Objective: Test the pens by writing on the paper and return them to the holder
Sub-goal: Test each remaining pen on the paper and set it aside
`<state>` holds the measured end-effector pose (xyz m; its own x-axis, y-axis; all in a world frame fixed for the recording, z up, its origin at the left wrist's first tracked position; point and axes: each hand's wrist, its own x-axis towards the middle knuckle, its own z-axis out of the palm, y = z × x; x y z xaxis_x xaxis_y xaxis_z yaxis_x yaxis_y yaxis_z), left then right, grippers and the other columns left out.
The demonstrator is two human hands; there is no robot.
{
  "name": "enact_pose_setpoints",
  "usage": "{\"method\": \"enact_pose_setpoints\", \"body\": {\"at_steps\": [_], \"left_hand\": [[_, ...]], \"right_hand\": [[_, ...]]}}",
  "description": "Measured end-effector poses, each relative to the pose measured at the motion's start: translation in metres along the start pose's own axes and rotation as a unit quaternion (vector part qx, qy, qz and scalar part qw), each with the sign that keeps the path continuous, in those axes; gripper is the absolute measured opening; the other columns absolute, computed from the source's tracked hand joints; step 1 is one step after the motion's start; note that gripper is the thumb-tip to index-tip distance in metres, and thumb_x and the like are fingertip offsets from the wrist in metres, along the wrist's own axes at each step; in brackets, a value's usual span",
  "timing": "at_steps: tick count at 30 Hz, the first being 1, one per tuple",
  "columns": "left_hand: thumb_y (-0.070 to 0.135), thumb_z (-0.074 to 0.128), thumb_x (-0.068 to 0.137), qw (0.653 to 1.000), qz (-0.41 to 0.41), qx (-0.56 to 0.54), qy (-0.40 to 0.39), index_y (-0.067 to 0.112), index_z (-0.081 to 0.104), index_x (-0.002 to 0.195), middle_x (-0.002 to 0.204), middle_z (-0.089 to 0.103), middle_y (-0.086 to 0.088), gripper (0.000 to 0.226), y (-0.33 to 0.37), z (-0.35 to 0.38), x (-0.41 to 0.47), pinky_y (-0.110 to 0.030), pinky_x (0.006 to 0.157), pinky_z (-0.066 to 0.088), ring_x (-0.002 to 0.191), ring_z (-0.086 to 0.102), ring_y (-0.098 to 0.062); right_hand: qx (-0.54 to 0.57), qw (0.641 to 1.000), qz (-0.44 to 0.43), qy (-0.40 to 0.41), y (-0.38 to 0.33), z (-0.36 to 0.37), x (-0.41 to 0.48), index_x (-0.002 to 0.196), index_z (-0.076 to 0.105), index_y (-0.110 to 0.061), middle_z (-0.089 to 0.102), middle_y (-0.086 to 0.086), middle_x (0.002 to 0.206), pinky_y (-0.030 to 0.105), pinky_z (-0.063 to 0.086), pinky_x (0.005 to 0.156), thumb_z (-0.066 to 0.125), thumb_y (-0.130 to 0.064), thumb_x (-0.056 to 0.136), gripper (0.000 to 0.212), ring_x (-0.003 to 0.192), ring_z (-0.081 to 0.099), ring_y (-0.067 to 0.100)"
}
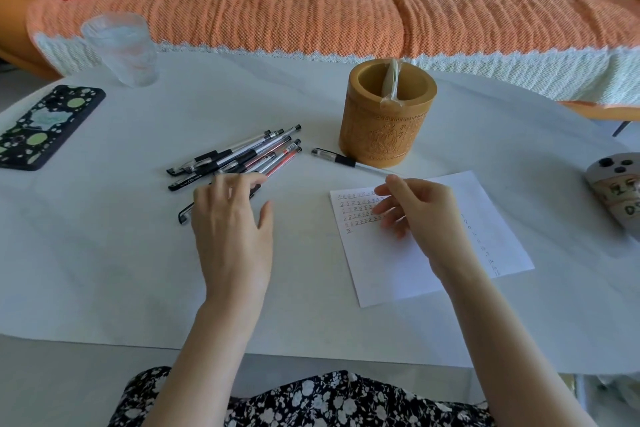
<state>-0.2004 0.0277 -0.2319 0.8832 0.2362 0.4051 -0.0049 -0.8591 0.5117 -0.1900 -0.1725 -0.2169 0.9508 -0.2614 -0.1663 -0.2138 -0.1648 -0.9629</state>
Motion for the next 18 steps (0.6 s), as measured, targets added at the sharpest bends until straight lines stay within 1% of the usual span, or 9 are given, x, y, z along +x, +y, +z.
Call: {"method": "enact_pose_setpoints", "body": {"at_steps": [4,8,10,12,15,16,18], "left_hand": [[0.012,0.065,0.084,0.999,-0.037,0.005,-0.023,0.016,0.062,0.111,0.111,0.059,-0.008,0.027,-0.007,-0.001,0.003,-0.04,0.086,0.04,0.104,0.051,-0.031],[0.008,0.066,0.082,0.998,-0.028,-0.03,-0.04,0.014,0.063,0.105,0.101,0.066,-0.005,0.023,-0.013,0.001,0.002,-0.041,0.086,0.044,0.093,0.058,-0.029],[0.005,0.064,0.083,0.997,-0.038,-0.058,-0.044,0.013,0.062,0.106,0.098,0.066,-0.003,0.025,-0.013,0.0,0.001,-0.04,0.084,0.045,0.091,0.059,-0.028],[0.003,0.061,0.085,0.995,-0.042,-0.085,-0.03,0.013,0.06,0.11,0.098,0.063,0.001,0.027,-0.01,-0.003,0.001,-0.031,0.085,0.042,0.095,0.056,-0.025],[0.0,0.057,0.088,0.986,-0.016,-0.168,-0.013,0.014,0.057,0.111,0.102,0.057,0.004,0.027,0.002,-0.011,-0.004,-0.014,0.081,0.038,0.098,0.051,-0.016],[-0.002,0.056,0.088,0.978,-0.003,-0.206,-0.023,0.014,0.057,0.11,0.104,0.057,0.003,0.026,0.007,-0.013,-0.006,-0.01,0.08,0.039,0.096,0.051,-0.011],[-0.003,0.056,0.088,0.959,0.017,-0.273,-0.075,0.013,0.058,0.106,0.104,0.059,0.003,0.024,0.016,-0.015,-0.012,-0.003,0.08,0.038,0.095,0.053,0.002]], "right_hand": [[-0.009,1.0,-0.013,-0.007,0.0,-0.004,-0.003,0.081,0.071,-0.007,0.068,0.002,0.062,0.019,0.039,0.042,0.051,-0.016,0.093,0.025,0.045,0.052,0.01],[-0.01,1.0,-0.018,-0.01,0.0,-0.005,-0.003,0.082,0.071,-0.006,0.068,0.005,0.065,0.021,0.04,0.043,0.052,-0.013,0.091,0.023,0.047,0.052,0.011],[-0.002,1.0,-0.019,-0.015,0.001,-0.003,-0.003,0.082,0.071,-0.005,0.067,0.006,0.065,0.021,0.039,0.042,0.052,-0.011,0.091,0.022,0.046,0.051,0.012],[0.01,0.999,-0.021,-0.027,0.001,-0.001,-0.004,0.083,0.071,-0.005,0.067,0.006,0.064,0.021,0.038,0.043,0.053,-0.013,0.092,0.022,0.046,0.051,0.013],[0.03,0.997,-0.029,-0.072,-0.002,0.004,-0.007,0.09,0.07,-0.006,0.066,0.002,0.064,0.022,0.039,0.044,0.057,-0.024,0.093,0.023,0.048,0.051,0.013],[0.042,0.994,-0.034,-0.099,-0.005,0.005,-0.009,0.095,0.069,-0.007,0.065,0.001,0.065,0.023,0.039,0.045,0.058,-0.028,0.092,0.024,0.049,0.051,0.014],[0.078,0.983,-0.045,-0.159,-0.009,0.009,-0.014,0.103,0.066,-0.009,0.063,0.001,0.066,0.024,0.039,0.045,0.059,-0.035,0.087,0.031,0.05,0.049,0.015]]}}
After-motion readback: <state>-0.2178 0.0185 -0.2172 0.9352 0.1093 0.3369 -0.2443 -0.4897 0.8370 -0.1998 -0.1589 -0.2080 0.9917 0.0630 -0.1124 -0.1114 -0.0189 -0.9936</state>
